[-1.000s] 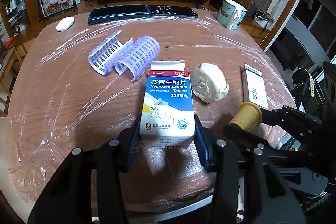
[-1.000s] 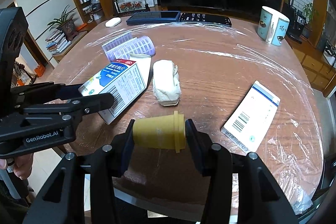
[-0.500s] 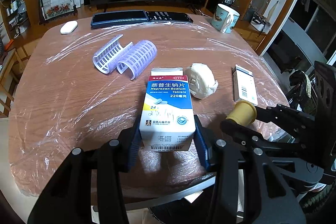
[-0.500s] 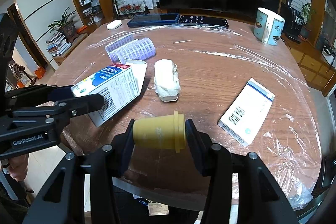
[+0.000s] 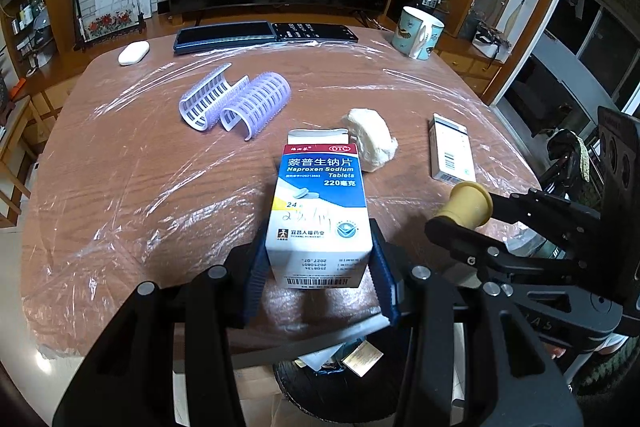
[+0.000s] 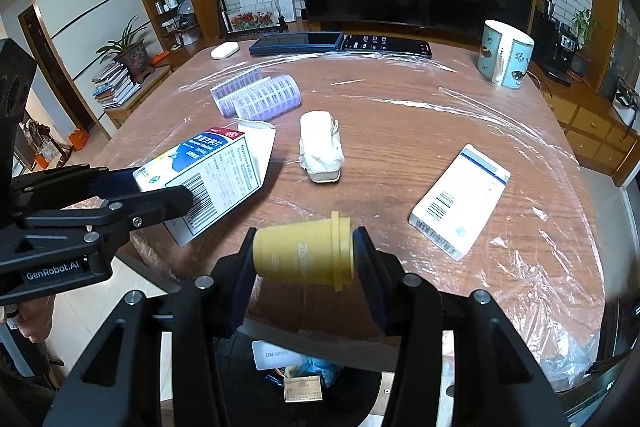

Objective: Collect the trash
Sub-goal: 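Carry the carton and yellow cup past the table edge over the black bin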

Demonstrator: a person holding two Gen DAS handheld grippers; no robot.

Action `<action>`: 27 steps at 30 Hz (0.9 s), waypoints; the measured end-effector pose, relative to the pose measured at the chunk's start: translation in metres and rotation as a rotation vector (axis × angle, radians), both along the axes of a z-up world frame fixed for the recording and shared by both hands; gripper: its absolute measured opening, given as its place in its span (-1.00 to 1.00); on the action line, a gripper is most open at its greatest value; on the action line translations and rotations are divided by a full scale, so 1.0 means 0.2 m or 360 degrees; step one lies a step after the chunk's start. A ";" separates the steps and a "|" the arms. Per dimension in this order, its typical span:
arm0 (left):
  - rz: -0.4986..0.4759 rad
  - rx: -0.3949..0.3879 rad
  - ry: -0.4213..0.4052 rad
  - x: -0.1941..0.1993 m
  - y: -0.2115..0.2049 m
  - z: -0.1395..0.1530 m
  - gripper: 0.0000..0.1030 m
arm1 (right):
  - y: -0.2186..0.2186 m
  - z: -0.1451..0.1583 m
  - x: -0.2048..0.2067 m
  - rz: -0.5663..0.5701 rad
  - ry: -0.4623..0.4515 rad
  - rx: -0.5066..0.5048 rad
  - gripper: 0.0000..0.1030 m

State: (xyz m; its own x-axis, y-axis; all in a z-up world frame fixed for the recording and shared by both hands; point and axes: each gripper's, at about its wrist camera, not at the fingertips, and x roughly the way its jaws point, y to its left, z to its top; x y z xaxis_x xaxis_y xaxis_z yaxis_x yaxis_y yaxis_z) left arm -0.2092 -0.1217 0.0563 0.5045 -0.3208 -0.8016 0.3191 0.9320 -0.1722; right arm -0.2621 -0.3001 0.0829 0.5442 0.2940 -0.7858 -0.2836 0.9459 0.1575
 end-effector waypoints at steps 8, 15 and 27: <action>-0.0021 -0.0004 -0.0010 -0.09 0.01 0.02 -0.09 | -0.03 0.04 -0.09 0.0007 -0.0019 0.0002 -0.09; -0.0049 -0.0001 -0.0024 -0.18 0.02 0.06 -0.09 | -0.05 0.07 -0.17 0.0014 -0.0020 0.0031 -0.09; -0.0125 0.0017 -0.0021 -0.32 0.01 0.07 -0.09 | -0.09 0.07 -0.28 0.0016 0.0012 0.0041 -0.09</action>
State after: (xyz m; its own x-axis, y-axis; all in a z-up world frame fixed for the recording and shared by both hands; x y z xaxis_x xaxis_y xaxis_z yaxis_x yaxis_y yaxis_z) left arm -0.2723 -0.1201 0.0696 0.4887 -0.3511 -0.7987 0.3934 0.9058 -0.1575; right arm -0.3190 -0.3175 0.0967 0.5355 0.3193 -0.7819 -0.2916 0.9388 0.1836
